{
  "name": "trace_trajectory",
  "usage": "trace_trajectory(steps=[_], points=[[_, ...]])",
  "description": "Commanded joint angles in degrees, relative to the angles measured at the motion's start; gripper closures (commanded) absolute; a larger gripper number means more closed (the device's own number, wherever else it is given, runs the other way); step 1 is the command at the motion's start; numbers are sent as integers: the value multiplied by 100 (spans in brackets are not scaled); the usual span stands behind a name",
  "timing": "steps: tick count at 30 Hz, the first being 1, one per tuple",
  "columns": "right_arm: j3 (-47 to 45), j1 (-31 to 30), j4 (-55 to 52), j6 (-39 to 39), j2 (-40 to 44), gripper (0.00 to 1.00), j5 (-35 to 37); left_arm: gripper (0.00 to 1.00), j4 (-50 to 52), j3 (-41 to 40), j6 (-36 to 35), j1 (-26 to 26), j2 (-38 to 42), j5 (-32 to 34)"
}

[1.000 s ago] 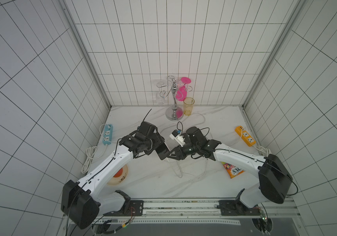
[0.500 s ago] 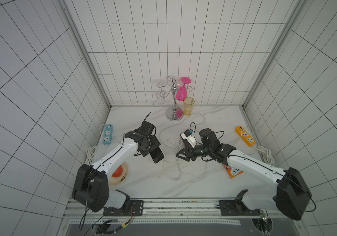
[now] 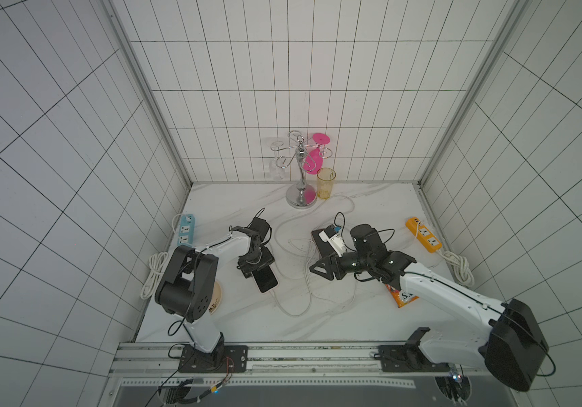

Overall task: Plug the charging cable into the phone
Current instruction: Place the phone at the center of the board.

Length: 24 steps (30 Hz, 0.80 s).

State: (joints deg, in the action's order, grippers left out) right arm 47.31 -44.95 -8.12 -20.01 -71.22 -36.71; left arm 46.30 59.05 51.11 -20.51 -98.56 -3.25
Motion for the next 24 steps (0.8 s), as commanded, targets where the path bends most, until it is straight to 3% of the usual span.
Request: trace_trajectory(steps=[1, 5, 6, 8, 16, 21, 24], points=[[-61, 60, -162, -19, 196, 46, 14, 31, -210, 129, -123, 28, -118, 77], [-32, 91, -244, -12, 248, 40, 87, 20, -40, 217, -117, 22, -191, 245], [-16, 99, -270, -8, 249, 39, 113, 10, -15, 213, -103, 21, -166, 305], [2, 113, -324, -12, 249, 37, 166, 3, 46, 241, -108, 21, -127, 375], [15, 186, -419, -87, 346, 33, 448, 2, 366, 352, -162, -24, 225, 665], [55, 537, -801, -429, 451, 33, 1498, 2, 407, 333, -120, -226, 1473, 1212], [127, 944, -1336, -709, 414, 34, 2311, 2, 251, 189, -225, -286, 2284, 1157]])
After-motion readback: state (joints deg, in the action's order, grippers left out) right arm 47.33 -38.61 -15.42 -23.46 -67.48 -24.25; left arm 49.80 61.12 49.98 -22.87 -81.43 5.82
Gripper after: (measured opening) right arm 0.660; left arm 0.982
